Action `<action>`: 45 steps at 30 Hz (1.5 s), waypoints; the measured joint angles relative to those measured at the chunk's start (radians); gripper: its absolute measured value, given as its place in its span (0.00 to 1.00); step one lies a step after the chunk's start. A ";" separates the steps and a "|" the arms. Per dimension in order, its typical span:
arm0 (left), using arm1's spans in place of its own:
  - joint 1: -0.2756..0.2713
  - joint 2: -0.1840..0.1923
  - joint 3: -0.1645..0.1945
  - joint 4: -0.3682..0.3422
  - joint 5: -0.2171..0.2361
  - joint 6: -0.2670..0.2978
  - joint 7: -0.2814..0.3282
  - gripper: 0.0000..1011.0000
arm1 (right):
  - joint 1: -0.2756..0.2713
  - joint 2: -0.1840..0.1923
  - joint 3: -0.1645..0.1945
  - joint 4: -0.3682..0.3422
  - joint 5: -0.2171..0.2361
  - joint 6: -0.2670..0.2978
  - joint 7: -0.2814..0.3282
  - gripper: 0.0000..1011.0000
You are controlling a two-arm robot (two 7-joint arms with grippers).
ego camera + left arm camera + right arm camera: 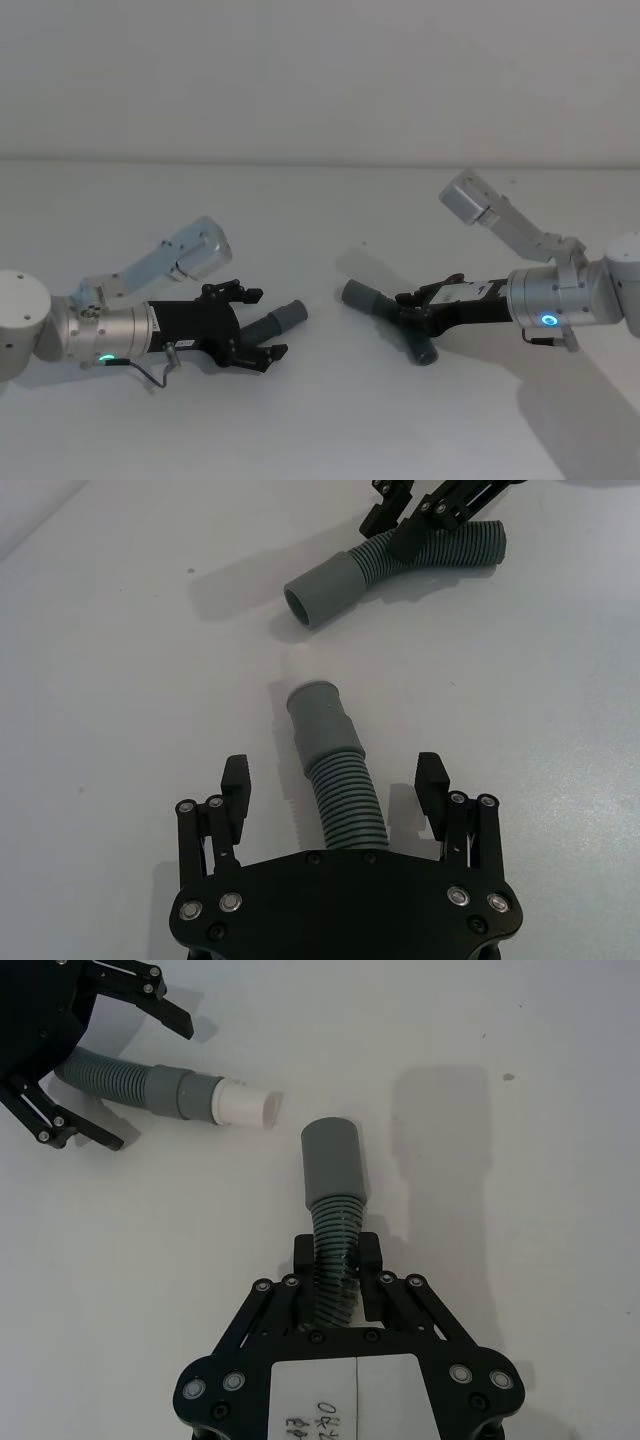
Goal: Use both hands to pick up one end of the pipe from the table, align the ends, and insert them.
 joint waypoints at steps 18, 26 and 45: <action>0.000 0.000 0.000 0.000 0.000 0.000 0.000 0.84 | 0.000 0.000 0.000 0.000 0.000 0.000 0.000 0.24; 0.000 0.000 0.000 0.000 0.000 0.000 0.000 0.58 | 0.000 0.000 0.000 0.000 0.000 0.000 0.000 0.24; 0.000 0.000 0.000 0.000 0.000 0.000 0.000 0.31 | 0.000 0.000 0.000 0.000 0.000 0.000 0.000 0.24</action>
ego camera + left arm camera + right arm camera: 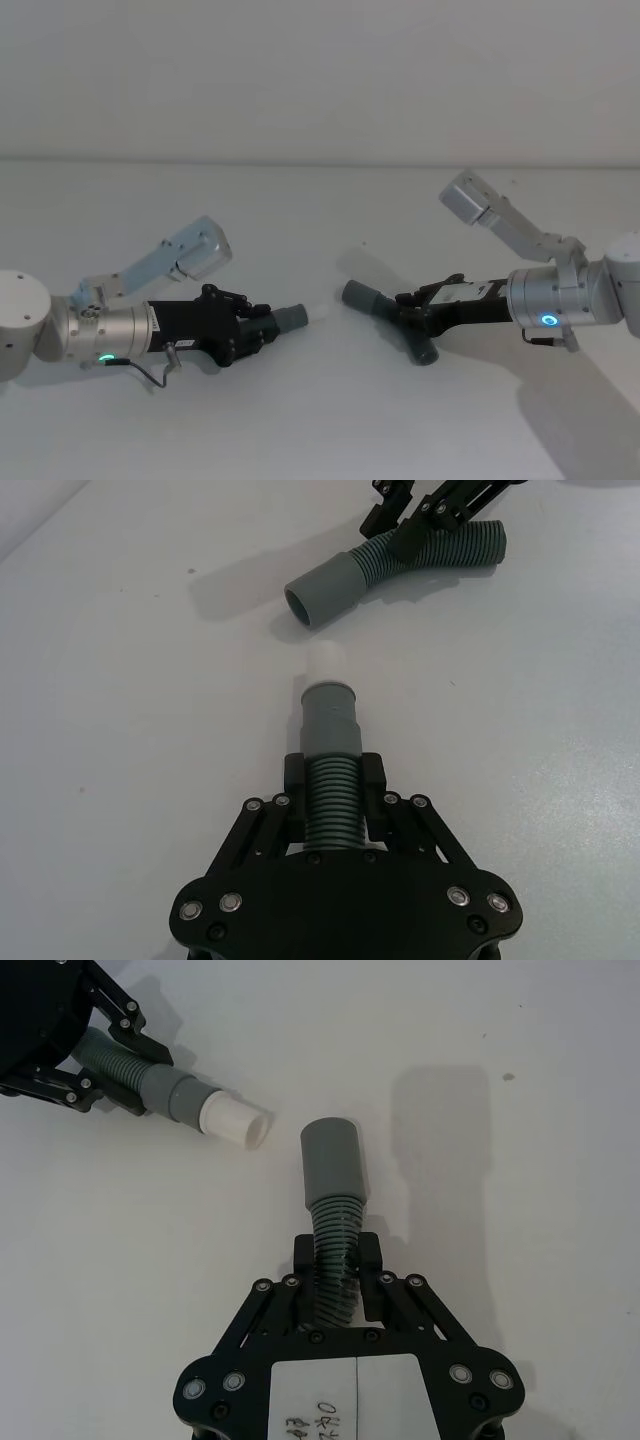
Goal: Use both hands to pick up one end of the pipe from the table, align the ends, and insert them.
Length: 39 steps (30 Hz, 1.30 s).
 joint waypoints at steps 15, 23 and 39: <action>0.000 0.000 0.000 0.000 0.000 -0.002 0.000 0.31 | 0.000 0.001 -0.002 -0.001 0.000 -0.002 0.000 0.24; 0.002 -0.003 -0.005 0.008 0.014 -0.055 0.006 0.31 | 0.001 0.012 -0.006 -0.014 -0.013 -0.029 -0.007 0.24; -0.017 -0.013 -0.008 0.059 0.087 -0.273 0.011 0.31 | -0.011 0.061 -0.003 -0.079 -0.074 -0.130 -0.028 0.24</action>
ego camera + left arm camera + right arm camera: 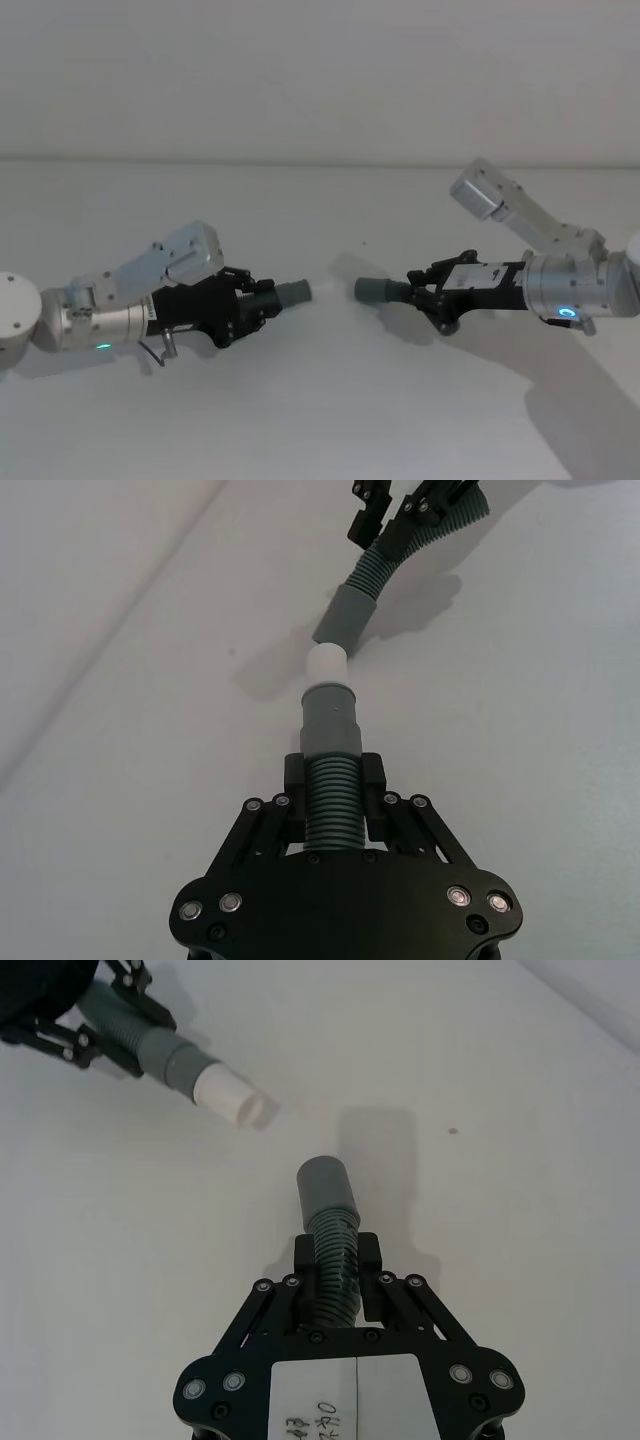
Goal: Use both hands to pick up one end of the pipe from the table, align the ends, and insert them.
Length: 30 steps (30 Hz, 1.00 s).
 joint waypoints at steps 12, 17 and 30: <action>-0.024 -0.006 0.004 0.037 0.045 -0.113 -0.016 0.31 | -0.001 0.027 -0.010 -0.019 -0.033 -0.014 0.024 0.24; -0.028 -0.007 0.004 0.044 0.058 -0.139 -0.021 0.31 | 0.001 0.029 -0.016 -0.017 -0.039 -0.012 0.045 0.24; -0.032 -0.010 -0.002 0.056 0.078 -0.172 -0.029 0.31 | 0.007 0.029 -0.023 -0.008 -0.045 0.007 0.077 0.28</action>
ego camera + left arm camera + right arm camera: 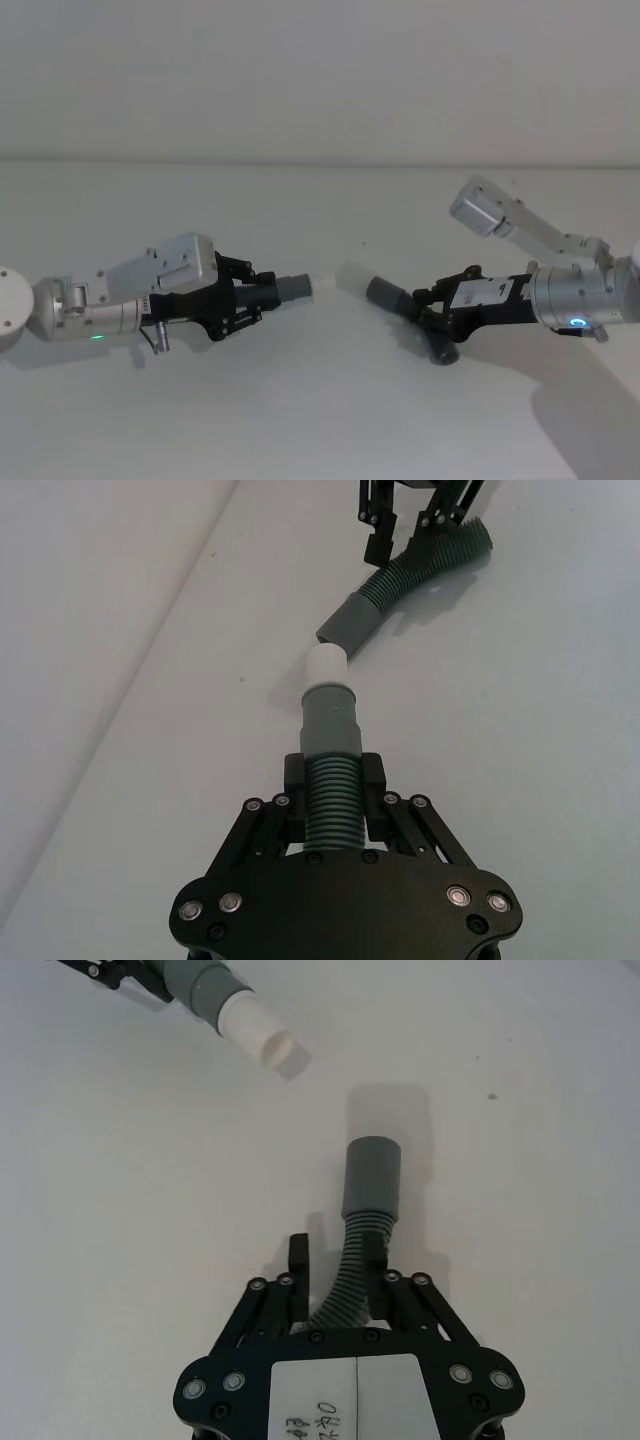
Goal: Use both hands to pick up one end of the pipe from the table, align the ends, and insert them.
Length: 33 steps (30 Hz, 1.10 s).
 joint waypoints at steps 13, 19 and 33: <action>0.000 -0.005 -0.009 0.009 0.002 -0.012 -0.010 0.31 | 0.001 -0.001 -0.002 0.003 -0.003 0.009 0.011 0.67; 0.000 -0.007 -0.011 0.011 0.001 -0.014 -0.013 0.31 | 0.002 -0.001 -0.003 0.004 -0.003 0.010 0.014 0.85; 0.001 -0.008 -0.013 0.013 0.000 -0.017 -0.016 0.31 | 0.001 -0.006 0.000 0.012 0.001 0.014 0.017 0.99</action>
